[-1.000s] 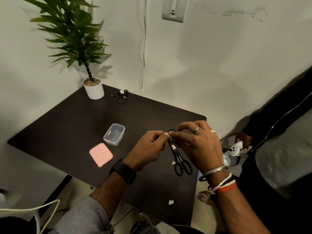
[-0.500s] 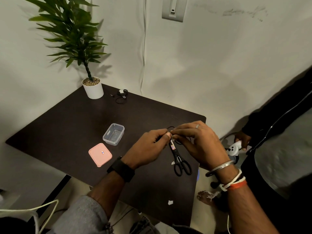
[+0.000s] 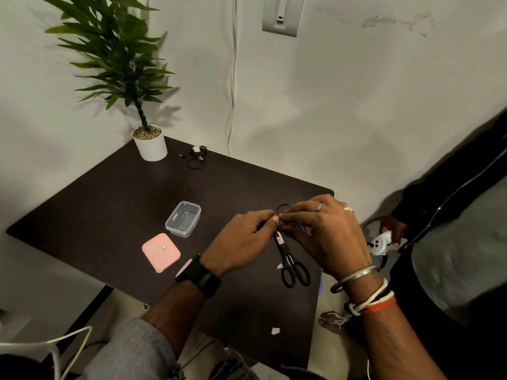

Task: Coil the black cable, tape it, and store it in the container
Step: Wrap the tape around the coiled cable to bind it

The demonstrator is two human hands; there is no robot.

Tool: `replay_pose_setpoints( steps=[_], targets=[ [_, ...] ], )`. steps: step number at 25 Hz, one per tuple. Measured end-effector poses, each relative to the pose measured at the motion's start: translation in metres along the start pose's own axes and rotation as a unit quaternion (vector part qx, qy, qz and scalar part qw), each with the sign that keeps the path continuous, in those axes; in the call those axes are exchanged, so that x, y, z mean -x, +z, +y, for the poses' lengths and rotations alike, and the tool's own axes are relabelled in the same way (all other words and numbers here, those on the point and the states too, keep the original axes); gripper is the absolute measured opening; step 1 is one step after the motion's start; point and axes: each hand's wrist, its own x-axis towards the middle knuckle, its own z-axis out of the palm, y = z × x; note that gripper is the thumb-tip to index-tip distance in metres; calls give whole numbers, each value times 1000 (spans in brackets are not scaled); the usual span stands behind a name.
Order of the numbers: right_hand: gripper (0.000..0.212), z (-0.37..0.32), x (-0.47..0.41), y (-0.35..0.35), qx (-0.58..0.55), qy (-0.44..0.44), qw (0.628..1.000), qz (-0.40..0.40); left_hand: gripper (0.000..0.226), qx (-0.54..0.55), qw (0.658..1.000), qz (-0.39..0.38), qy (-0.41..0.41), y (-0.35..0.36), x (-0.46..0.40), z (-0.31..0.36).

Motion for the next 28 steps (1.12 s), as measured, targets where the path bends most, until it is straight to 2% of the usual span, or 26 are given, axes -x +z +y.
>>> replay_pose_setpoints(
  steps=[4, 9, 16, 21, 24, 28],
  targets=[
    [20, -1, 0, -1, 6, 1, 1000, -10, 26, -49, 999, -9, 21, -1, 0, 1],
    [20, 0, -1, -2, 22, -5, 999, -29, 10, -71, 995, -38, 52, -5, 1, -1],
    [25, 1, 4, -2, -40, 25, 999, 14, 29, -51, 997, 22, 60, -2, 0, 0],
    [18, -3, 3, -2, 26, -28, 999, 23, 29, -45, 998, 13, 50, -2, 1, -1],
    [28, -6, 1, -1, 77, -56, 995, 12, 30, -44, 998, 9, 45, -4, 2, -2],
    [18, -4, -1, -4, 44, -56, 997, -1, 29, -42, 998, -10, 50, -6, 4, -2]
  ],
)
